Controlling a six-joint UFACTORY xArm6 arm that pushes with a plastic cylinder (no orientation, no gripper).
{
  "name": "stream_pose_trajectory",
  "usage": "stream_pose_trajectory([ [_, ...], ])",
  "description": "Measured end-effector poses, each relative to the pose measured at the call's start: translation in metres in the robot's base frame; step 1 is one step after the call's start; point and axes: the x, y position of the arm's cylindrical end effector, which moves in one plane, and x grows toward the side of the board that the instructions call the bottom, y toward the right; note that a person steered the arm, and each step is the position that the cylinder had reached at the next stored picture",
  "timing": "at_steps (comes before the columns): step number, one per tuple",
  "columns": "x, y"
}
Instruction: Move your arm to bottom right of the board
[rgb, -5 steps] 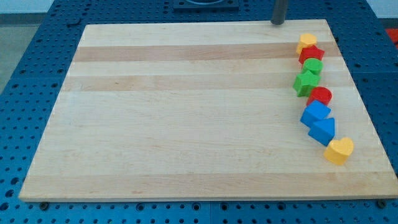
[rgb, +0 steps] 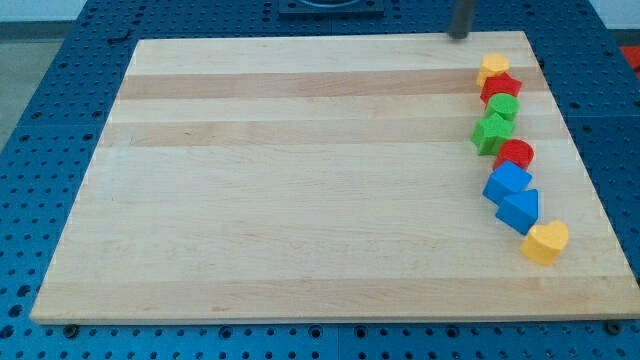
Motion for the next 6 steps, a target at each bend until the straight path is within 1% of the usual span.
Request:
stream_pose_trajectory([
  [1,0.001,0.073],
  [2,0.021,0.121],
  [4,0.025,0.12],
  [5,0.047,0.12],
  [6,0.14,0.12],
])
